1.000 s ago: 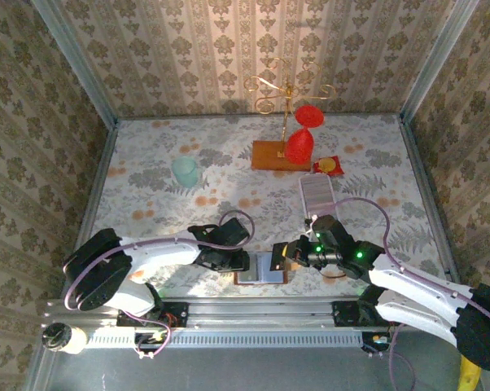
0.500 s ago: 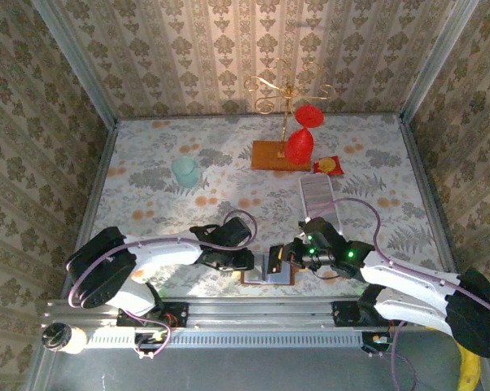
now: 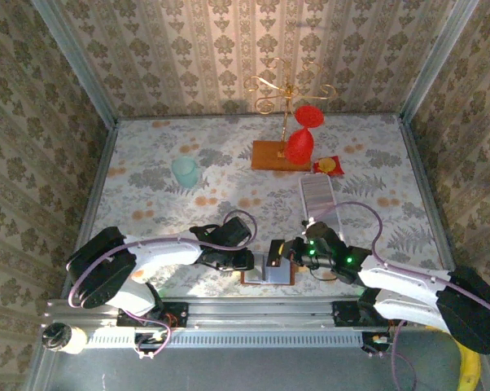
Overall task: Put the credit cards into the card holder
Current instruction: Insert the credit card into the card slot.
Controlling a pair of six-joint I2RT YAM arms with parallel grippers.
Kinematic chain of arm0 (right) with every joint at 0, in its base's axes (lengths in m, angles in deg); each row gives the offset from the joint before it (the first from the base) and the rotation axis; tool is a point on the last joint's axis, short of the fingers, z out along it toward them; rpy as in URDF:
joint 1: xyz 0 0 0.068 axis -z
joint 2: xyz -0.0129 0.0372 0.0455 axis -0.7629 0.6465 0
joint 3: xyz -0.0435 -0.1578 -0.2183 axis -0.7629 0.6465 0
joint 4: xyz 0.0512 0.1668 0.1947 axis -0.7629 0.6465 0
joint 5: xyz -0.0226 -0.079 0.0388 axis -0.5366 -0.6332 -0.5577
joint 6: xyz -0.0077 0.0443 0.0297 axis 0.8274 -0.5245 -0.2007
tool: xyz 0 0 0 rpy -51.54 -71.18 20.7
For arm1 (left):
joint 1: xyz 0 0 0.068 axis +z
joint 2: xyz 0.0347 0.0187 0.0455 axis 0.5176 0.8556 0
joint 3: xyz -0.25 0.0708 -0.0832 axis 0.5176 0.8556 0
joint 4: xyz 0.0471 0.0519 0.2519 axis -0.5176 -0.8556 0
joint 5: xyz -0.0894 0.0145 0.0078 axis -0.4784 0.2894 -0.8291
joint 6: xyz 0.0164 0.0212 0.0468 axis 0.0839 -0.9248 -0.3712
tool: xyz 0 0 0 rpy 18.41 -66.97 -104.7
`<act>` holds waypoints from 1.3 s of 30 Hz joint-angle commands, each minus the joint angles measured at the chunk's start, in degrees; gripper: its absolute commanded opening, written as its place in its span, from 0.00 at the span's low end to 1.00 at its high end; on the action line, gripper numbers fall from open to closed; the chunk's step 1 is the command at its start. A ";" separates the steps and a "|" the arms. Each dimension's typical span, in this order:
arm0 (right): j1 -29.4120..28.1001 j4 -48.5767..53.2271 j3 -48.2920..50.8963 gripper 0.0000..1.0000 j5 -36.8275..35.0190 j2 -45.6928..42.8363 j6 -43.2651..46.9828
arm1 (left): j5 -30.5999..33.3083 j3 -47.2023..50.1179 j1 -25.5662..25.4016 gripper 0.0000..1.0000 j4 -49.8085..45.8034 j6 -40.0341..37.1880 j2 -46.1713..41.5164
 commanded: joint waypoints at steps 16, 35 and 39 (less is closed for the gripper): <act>-0.68 -9.40 0.71 0.00 0.40 7.31 -2.25 | 0.81 3.67 0.13 0.33 -4.78 -0.57 3.60; -3.19 -4.67 3.55 0.00 1.00 3.73 -3.98 | 0.54 4.28 0.11 0.32 -3.86 -0.28 4.17; -4.12 -3.98 4.54 0.00 0.66 2.25 -4.71 | 0.32 4.64 0.08 0.32 -3.46 -0.21 4.22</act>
